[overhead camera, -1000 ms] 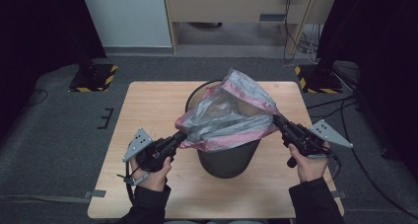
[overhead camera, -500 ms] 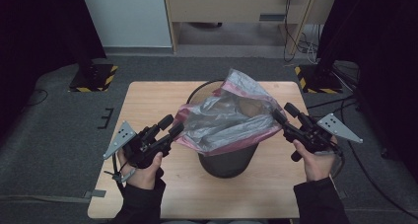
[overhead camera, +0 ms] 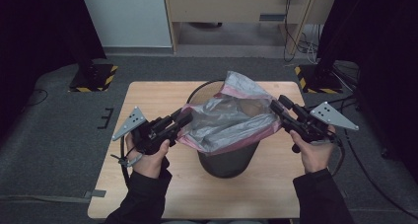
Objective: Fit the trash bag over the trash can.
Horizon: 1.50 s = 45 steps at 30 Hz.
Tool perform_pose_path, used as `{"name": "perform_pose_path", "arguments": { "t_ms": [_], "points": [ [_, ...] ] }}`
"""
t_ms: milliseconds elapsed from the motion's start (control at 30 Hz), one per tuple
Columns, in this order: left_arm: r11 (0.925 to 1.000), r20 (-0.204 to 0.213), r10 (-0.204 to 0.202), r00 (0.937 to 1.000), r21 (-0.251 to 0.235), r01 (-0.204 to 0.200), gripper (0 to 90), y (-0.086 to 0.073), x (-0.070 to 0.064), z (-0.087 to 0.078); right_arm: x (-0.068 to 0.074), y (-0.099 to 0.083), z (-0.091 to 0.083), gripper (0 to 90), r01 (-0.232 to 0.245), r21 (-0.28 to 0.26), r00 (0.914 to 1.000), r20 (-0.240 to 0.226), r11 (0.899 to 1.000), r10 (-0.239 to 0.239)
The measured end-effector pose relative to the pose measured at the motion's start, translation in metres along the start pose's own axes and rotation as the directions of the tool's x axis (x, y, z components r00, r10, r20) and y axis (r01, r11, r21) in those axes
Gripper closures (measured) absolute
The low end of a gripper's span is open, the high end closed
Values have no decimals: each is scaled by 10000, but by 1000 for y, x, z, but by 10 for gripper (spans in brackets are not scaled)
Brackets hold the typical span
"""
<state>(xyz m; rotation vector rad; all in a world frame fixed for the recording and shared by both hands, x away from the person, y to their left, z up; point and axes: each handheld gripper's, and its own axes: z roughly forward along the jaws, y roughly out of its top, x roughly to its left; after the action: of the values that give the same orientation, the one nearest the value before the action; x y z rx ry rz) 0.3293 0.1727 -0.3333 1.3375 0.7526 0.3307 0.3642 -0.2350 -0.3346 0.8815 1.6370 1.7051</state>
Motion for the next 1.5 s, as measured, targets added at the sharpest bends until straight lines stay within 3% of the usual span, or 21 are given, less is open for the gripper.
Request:
{"name": "perform_pose_path", "arguments": {
  "t_ms": [67,100,200,367,467,533,633,700,767,833,967,1167,1500],
  "points": [
    [9998,-179,203,9996,-78,-205,896,-2,0,-2,-2,-2,-2,809,-88,-136,10000,42,9999,89],
    [9989,-511,458,9976,-34,-460,900,-2,1,-6,-3,-4,-4,839,-104,-170,9999,74,9998,106],
    [9962,-1008,860,9912,-48,-869,900,-4,1,-18,-10,-11,-9,865,-482,-274,9987,169,9985,487],
    [9903,-1499,1386,9789,190,-1373,900,-8,-2,-31,-20,-32,-9,870,-1197,-317,9921,336,9923,1207],
    [9898,-1870,1354,9730,683,-1247,900,-18,3,-33,-21,-46,-6,871,-1350,-132,9898,440,9908,1354],
    [9940,-1959,903,9765,782,-762,900,-27,11,-30,-22,-54,-2,870,-1328,67,9901,459,9911,1324],
    [9959,-1790,585,9821,781,-451,900,-33,18,-25,-21,-58,2,852,-1364,171,9899,417,9905,1356],
    [9988,-1482,270,9886,445,-206,892,-33,19,-23,-21,-56,3,767,-1301,301,9911,318,9910,1291],
    [10000,-1426,63,9898,-34,-68,745,-28,21,-24,-23,-52,1,701,-1261,195,9916,298,9918,1255],
    [9995,-1498,104,9887,-275,-147,644,-24,20,-26,-25,-46,-2,615,-1267,-114,9914,329,9919,1270],
    [9983,-1353,32,9908,-568,-109,523,-15,20,-27,-28,-33,-6,527,-1137,-405,9931,250,9927,1147],
    [9975,-1040,-117,9945,-699,44,464,-5,20,-24,-27,-17,-4,445,-792,-385,9969,-18,9961,792],
    [9990,-675,-388,9970,-240,373,443,6,27,-4,-24,-4,6,382,-417,-124,9984,-383,9991,412]
  ]
}}
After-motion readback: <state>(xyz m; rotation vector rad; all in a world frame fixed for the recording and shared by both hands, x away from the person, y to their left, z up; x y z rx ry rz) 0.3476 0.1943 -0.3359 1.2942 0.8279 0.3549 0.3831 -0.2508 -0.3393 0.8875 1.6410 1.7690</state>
